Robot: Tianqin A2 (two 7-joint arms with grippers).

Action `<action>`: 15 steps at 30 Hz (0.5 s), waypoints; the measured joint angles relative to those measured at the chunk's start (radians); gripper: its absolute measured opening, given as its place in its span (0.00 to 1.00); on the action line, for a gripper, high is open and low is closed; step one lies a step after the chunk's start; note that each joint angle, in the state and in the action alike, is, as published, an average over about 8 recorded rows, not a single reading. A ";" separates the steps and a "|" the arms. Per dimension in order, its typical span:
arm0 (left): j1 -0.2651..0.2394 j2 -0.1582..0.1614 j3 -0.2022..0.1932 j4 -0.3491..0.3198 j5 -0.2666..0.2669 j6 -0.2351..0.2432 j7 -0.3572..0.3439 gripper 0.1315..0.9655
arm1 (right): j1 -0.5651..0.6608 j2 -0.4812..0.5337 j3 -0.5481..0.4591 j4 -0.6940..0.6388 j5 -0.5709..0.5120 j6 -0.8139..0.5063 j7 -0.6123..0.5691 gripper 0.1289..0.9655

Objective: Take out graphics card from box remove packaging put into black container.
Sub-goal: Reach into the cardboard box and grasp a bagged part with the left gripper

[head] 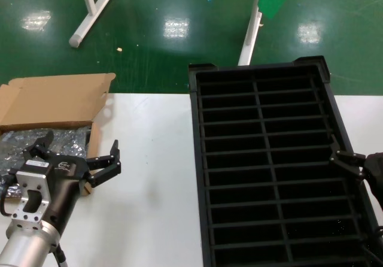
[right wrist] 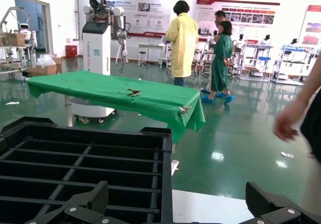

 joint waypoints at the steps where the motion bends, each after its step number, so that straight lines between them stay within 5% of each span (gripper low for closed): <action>1: 0.000 0.000 0.000 0.000 0.000 0.000 0.000 1.00 | 0.000 0.000 0.000 0.000 0.000 0.000 0.000 1.00; 15: 0.000 0.000 0.000 0.000 0.000 0.000 0.000 1.00 | 0.000 0.000 0.000 0.000 0.000 0.000 0.000 1.00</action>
